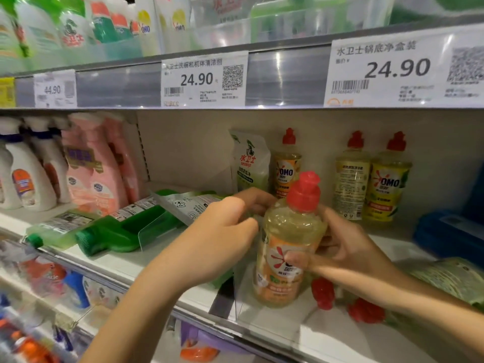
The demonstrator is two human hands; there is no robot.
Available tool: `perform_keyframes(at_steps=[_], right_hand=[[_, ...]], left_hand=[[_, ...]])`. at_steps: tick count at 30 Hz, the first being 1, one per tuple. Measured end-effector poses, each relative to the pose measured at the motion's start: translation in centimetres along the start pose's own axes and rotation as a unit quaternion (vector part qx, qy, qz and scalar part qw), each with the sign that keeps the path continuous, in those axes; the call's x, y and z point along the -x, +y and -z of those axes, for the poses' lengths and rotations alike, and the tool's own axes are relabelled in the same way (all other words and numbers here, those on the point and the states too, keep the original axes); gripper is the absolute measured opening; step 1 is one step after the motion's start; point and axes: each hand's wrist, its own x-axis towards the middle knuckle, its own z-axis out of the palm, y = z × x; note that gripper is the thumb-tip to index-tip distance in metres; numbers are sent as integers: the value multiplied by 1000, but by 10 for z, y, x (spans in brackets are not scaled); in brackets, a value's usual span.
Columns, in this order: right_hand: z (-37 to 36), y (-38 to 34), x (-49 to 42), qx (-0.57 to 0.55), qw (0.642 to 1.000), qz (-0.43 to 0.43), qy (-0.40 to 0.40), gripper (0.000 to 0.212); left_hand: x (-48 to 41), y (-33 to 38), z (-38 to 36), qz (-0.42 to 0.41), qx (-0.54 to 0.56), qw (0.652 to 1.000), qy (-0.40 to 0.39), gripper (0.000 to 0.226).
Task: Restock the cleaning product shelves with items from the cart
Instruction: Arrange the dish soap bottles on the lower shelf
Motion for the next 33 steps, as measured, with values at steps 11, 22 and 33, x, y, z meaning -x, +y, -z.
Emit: perform_keyframes(at_steps=[11, 22, 33], right_hand=[[-5, -5, -16, 144, 989, -19, -1, 84], [11, 33, -71, 142, 988, -42, 41, 94], [45, 80, -150, 204, 976, -52, 49, 91]], left_hand=[[-22, -22, -18, -64, 14, 998, -1, 57], [-33, -54, -34, 86, -292, 950, -77, 89], [-38, -38, -40, 163, -339, 914, -154, 85]])
